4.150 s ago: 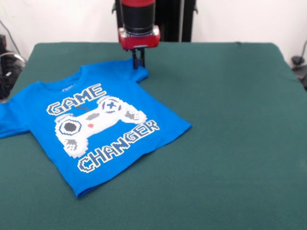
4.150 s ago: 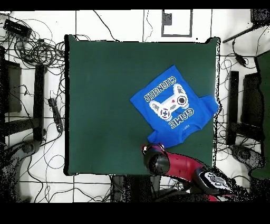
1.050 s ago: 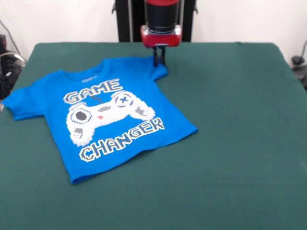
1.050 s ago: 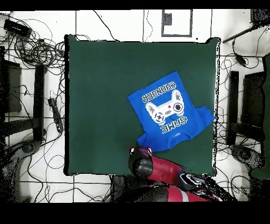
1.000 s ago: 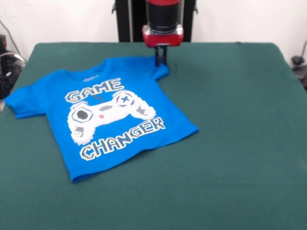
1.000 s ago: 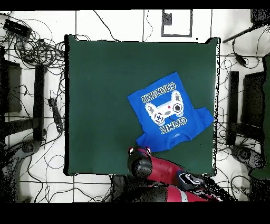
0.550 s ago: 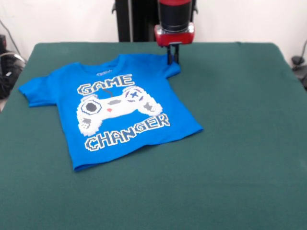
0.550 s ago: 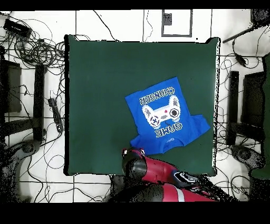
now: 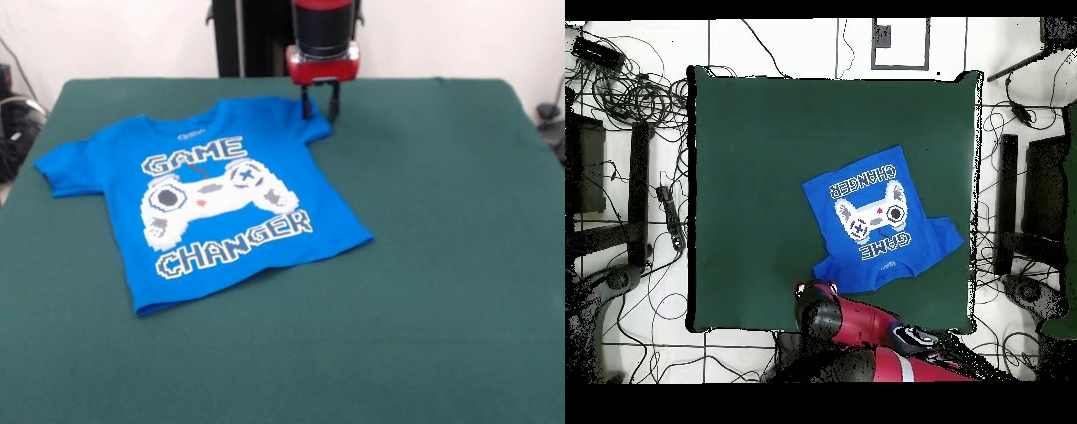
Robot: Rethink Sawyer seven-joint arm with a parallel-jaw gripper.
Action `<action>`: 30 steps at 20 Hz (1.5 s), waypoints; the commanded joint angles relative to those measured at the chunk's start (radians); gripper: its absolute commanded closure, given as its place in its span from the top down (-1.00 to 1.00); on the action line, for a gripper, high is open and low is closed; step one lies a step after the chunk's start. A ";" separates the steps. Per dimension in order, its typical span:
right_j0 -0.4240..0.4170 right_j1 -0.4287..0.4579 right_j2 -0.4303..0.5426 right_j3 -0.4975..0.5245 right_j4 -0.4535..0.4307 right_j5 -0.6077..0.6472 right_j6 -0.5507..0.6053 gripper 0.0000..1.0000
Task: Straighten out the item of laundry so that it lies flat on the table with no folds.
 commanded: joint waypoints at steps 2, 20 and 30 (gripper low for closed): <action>0.050 0.019 0.113 0.006 0.090 0.008 0.290 1.00; -0.073 -0.122 0.070 -0.067 0.051 0.194 0.163 1.00; -0.138 -0.155 0.052 -0.143 0.020 0.222 0.126 1.00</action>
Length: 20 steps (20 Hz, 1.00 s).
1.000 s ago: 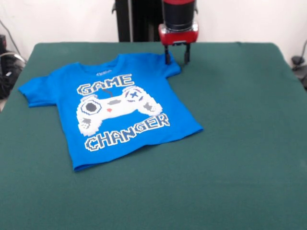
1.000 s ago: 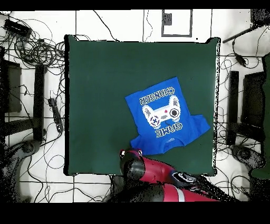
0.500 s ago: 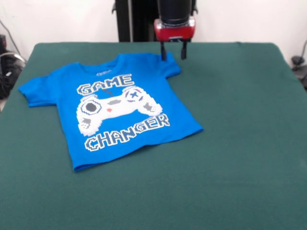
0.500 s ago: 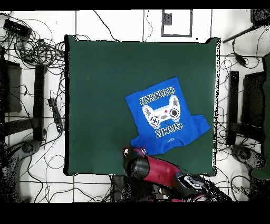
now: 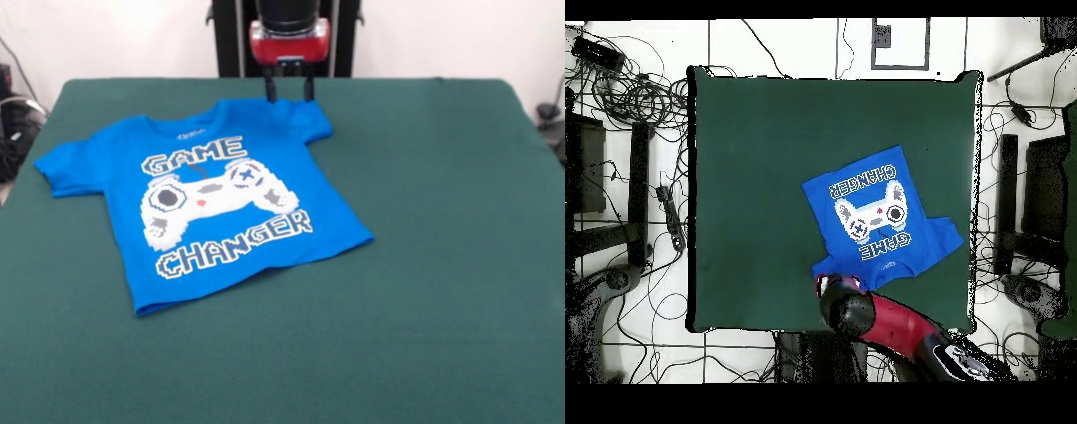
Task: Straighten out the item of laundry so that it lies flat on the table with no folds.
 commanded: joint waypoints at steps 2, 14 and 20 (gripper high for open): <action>-0.032 -0.001 0.044 -0.163 0.005 0.059 0.115 1.00; -0.069 -0.047 0.078 -0.256 -0.010 0.140 0.071 1.00; -0.070 -0.025 0.066 -0.291 -0.032 0.137 0.065 1.00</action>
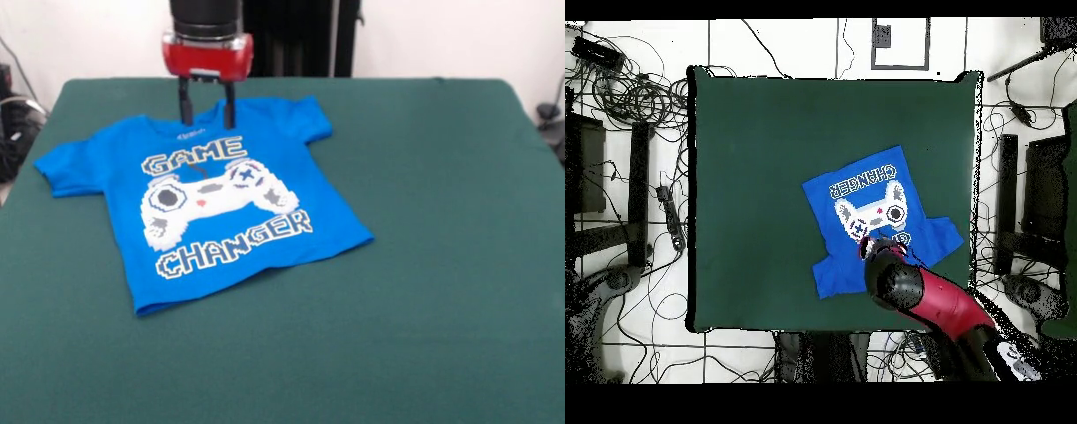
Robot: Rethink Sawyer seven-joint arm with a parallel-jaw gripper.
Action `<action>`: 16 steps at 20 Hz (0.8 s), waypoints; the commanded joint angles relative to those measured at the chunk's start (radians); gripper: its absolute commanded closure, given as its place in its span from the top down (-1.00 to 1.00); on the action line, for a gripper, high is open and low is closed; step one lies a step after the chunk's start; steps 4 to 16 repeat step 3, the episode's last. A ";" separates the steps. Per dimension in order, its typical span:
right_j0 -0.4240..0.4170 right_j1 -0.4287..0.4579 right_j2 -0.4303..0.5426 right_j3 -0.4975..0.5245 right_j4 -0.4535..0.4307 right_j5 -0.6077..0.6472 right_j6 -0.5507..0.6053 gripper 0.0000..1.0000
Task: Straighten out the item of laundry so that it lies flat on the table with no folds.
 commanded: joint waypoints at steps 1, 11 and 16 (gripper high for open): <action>0.025 0.028 0.064 -0.118 -0.029 0.115 0.064 1.00; 0.026 0.032 0.061 -0.132 -0.030 0.136 0.062 1.00; 0.026 0.032 0.061 -0.132 -0.030 0.136 0.062 1.00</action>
